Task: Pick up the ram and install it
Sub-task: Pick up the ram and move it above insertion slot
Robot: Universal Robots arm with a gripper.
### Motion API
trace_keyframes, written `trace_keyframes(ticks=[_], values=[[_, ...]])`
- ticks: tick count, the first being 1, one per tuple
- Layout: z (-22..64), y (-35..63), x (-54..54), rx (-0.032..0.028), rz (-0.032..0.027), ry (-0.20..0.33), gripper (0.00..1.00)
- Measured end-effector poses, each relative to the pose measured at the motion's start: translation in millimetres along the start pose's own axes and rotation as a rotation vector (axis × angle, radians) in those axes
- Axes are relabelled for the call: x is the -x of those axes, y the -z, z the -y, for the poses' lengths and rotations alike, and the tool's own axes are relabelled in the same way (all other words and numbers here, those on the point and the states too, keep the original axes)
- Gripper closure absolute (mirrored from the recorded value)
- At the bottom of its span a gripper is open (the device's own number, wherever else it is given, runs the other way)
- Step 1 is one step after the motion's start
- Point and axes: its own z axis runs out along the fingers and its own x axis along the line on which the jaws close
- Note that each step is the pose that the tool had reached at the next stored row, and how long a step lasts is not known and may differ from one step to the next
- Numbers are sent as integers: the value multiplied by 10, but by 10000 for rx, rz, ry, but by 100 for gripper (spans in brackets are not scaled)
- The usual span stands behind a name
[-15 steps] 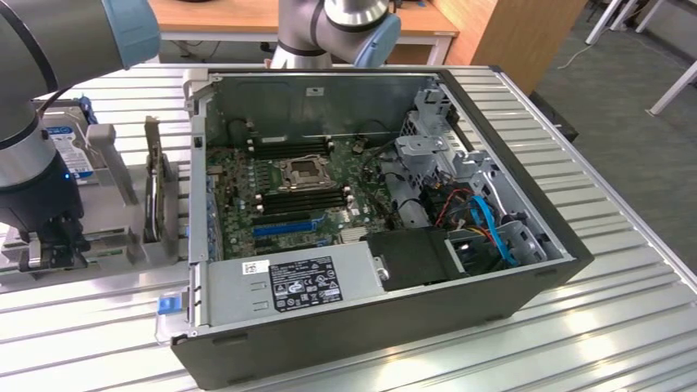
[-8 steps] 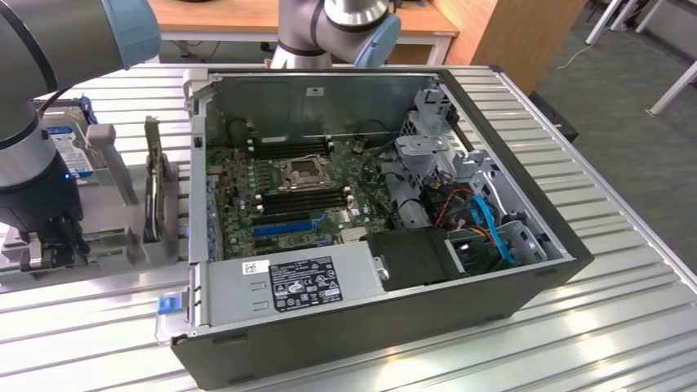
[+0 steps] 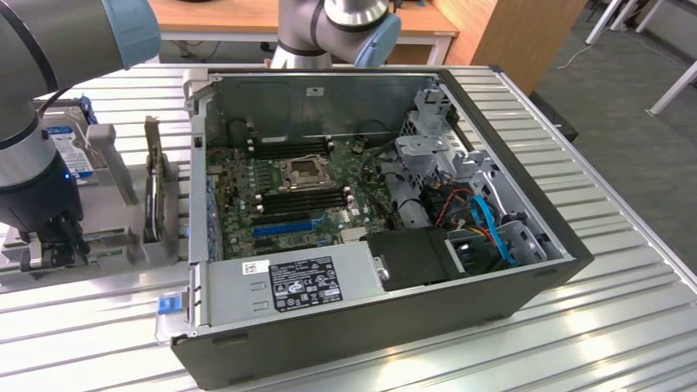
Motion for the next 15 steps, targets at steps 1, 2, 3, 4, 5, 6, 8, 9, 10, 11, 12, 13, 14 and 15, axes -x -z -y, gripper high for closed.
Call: trace_keyframes(ticks=[1, 2, 3, 4, 5, 6, 8, 9, 10, 11, 12, 13, 14, 15], values=[[3, 0, 0, -1, 0, 0, 77], [5, 0, 0, 0, 0, 1, 77], [7, 0, 0, 0, 0, 0, 77], [9, 1, 0, 0, 0, 0, 77], [9, 1, 0, 1, -1, 0, 77], [9, 1, 0, 1, -1, -1, 77], [10, 1, 0, 1, 0, 0, 77], [10, 1, 0, 0, 0, 0, 77], [10, 1, 0, 0, -1, 0, 77], [10, 1, 0, 1, -1, 0, 77], [10, 1, 0, 1, 0, 0, 77], [10, 1, 0, 1, -1, 0, 77], [10, 1, 0, 1, -1, 0, 77], [10, 1, 0, 0, -1, 0, 79]])
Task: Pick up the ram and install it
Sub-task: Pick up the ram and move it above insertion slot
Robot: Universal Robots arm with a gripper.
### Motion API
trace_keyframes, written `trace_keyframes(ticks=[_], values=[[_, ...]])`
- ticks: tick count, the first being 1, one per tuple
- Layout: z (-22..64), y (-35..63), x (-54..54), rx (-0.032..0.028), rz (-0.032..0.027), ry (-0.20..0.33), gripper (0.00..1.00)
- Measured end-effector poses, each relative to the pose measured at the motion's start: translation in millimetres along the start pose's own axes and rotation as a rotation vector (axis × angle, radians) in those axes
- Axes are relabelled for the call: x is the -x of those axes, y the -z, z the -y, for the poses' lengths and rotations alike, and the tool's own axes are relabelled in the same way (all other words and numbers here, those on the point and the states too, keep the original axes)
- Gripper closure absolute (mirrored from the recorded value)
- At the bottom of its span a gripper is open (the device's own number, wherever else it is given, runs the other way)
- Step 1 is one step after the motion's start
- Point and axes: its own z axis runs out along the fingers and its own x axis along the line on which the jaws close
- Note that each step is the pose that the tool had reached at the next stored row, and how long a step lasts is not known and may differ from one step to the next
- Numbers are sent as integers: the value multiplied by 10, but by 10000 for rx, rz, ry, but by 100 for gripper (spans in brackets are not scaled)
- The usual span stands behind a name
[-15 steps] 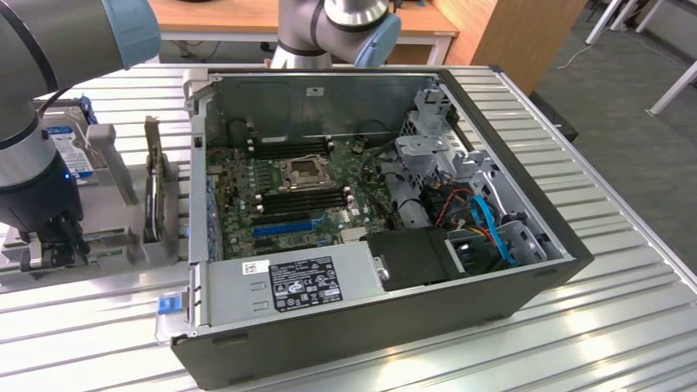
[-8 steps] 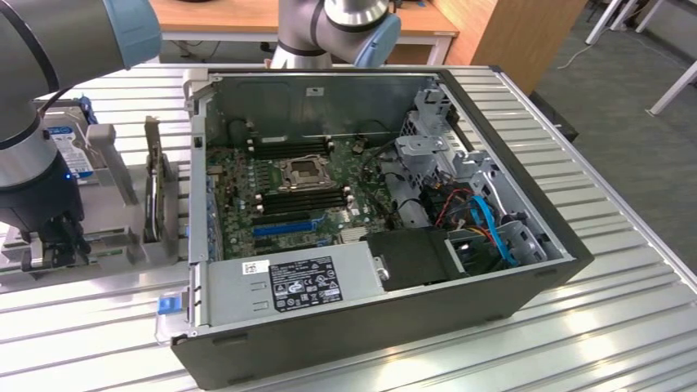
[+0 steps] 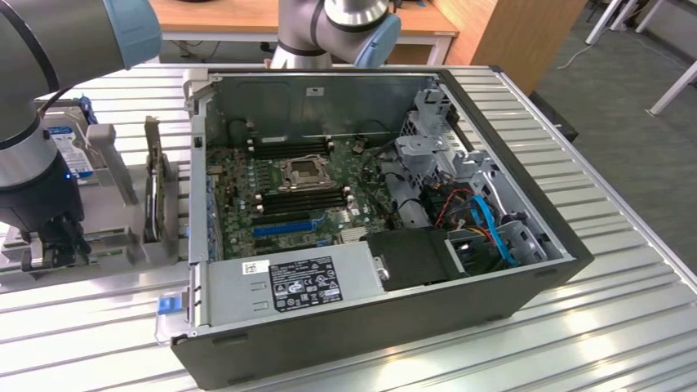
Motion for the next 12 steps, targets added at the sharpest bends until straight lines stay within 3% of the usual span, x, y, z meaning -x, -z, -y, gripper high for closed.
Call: trace_keyframes(ticks=[1, 3, 12], values=[[0, 0, 0, 0, 0, 0, 85], [0, 0, 0, 0, 0, 0, 88], [0, 0, 0, 1, 0, 0, 88]])
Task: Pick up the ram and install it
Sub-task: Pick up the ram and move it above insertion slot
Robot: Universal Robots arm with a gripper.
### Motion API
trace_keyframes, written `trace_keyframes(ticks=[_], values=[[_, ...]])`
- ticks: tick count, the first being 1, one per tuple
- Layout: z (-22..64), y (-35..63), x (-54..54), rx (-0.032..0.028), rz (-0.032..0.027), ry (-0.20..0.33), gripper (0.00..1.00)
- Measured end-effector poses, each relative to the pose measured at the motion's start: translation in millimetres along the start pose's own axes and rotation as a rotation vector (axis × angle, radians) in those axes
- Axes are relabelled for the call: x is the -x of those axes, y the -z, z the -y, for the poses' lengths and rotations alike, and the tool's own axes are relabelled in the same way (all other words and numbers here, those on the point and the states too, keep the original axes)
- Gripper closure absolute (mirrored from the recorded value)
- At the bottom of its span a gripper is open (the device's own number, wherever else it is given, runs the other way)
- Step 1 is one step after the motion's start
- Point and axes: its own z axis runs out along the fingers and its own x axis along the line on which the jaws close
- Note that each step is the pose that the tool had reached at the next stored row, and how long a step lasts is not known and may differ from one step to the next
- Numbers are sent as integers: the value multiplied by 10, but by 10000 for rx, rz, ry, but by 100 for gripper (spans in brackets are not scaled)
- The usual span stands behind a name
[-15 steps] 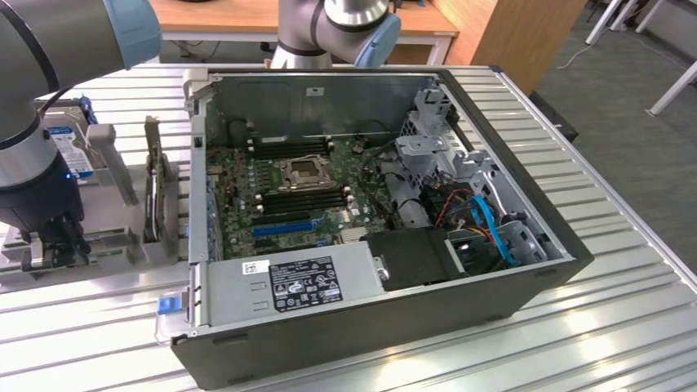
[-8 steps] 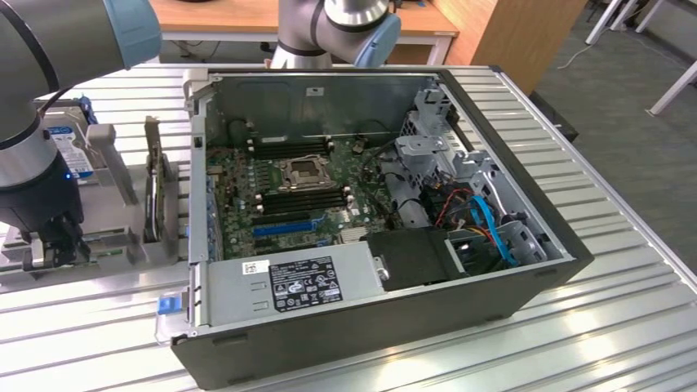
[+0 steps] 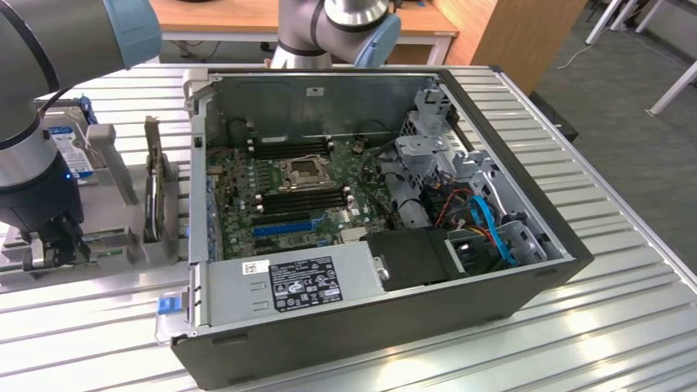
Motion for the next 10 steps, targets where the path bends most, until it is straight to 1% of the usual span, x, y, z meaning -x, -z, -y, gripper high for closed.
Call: trace_keyframes(ticks=[6, 10], values=[[0, 0, 0, -1, 0, 0, 88], [-1, 17, 0, 1, -1, 0, 88]])
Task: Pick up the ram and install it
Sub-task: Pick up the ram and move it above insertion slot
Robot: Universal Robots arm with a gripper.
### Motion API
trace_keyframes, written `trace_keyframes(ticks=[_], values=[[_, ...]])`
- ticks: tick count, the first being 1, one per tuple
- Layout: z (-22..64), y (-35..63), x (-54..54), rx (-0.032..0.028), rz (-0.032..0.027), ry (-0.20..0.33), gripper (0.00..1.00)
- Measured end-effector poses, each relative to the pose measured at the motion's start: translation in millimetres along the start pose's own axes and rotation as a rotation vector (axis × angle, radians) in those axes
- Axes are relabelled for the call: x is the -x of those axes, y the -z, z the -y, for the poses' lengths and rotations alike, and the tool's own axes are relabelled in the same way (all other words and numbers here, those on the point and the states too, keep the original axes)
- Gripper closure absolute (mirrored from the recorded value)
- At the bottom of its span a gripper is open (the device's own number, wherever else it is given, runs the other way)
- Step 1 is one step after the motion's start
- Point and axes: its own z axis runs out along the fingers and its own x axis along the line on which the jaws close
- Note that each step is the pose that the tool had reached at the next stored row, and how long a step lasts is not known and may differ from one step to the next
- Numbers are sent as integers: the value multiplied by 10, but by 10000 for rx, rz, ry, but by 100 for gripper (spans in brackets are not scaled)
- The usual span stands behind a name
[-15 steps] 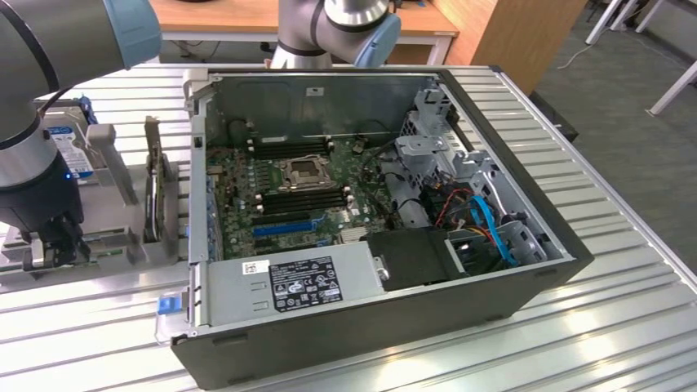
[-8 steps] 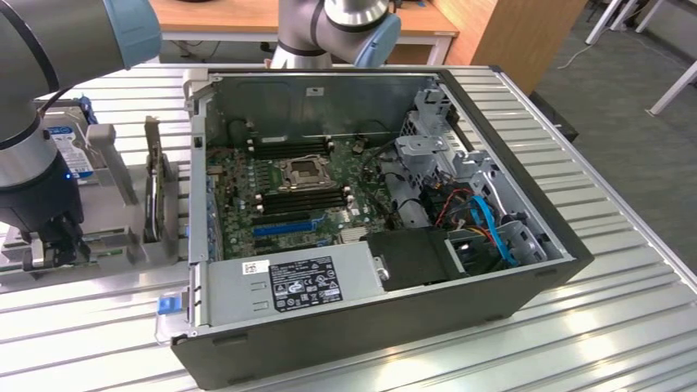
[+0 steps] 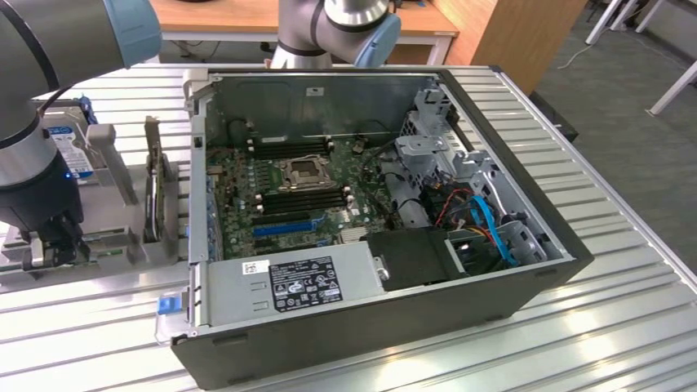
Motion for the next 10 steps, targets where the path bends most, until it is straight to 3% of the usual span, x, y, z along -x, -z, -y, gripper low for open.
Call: trace_keyframes(ticks=[10], values=[[-4, 96, 2, -1, 1, 0, 88]])
